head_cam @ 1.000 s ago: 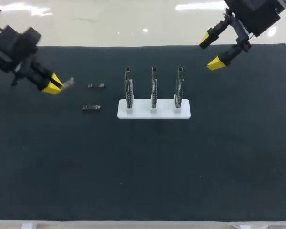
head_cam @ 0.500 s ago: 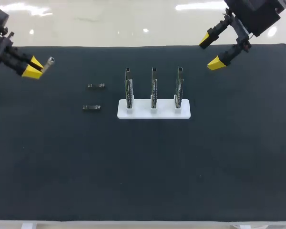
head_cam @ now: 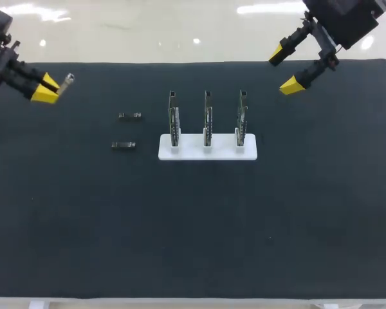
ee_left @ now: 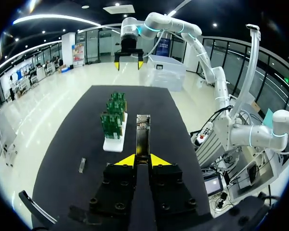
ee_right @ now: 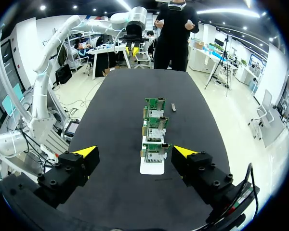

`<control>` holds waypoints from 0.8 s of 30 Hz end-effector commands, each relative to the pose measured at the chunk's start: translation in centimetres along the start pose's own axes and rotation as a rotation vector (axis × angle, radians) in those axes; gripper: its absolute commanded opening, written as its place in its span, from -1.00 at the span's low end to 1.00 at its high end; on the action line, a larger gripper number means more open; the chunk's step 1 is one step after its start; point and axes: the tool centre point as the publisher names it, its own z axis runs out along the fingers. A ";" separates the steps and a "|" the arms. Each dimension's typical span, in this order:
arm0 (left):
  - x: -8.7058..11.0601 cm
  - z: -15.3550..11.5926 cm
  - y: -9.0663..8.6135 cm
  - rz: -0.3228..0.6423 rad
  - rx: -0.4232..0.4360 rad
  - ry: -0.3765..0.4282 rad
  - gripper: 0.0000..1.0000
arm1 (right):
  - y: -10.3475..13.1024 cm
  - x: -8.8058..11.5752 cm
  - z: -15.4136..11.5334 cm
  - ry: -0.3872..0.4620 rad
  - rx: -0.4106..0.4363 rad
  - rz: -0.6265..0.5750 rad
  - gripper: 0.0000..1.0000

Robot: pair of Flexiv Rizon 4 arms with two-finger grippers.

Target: Pick up the optical module with the left hand, and insert it into the network port with the right hand.

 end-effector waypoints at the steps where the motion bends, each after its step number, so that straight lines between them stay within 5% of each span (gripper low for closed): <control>1: 0.1 1.4 0.6 0.077 -0.028 -0.165 -1.00 | -0.1 0.0 0.0 -0.001 -0.001 -0.001 1.00; 6: -1.3 3.3 1.7 0.119 -0.064 -0.316 -1.00 | -0.1 0.0 0.0 -0.001 -0.001 -0.001 1.00; 13: -2.6 5.4 2.4 0.140 -0.003 -0.467 -1.00 | -0.1 0.0 0.0 -0.001 -0.001 -0.001 1.00; 24: -5.4 9.8 4.9 0.133 -0.051 -0.547 -1.00 | -0.1 0.0 0.0 -0.001 -0.001 -0.001 1.00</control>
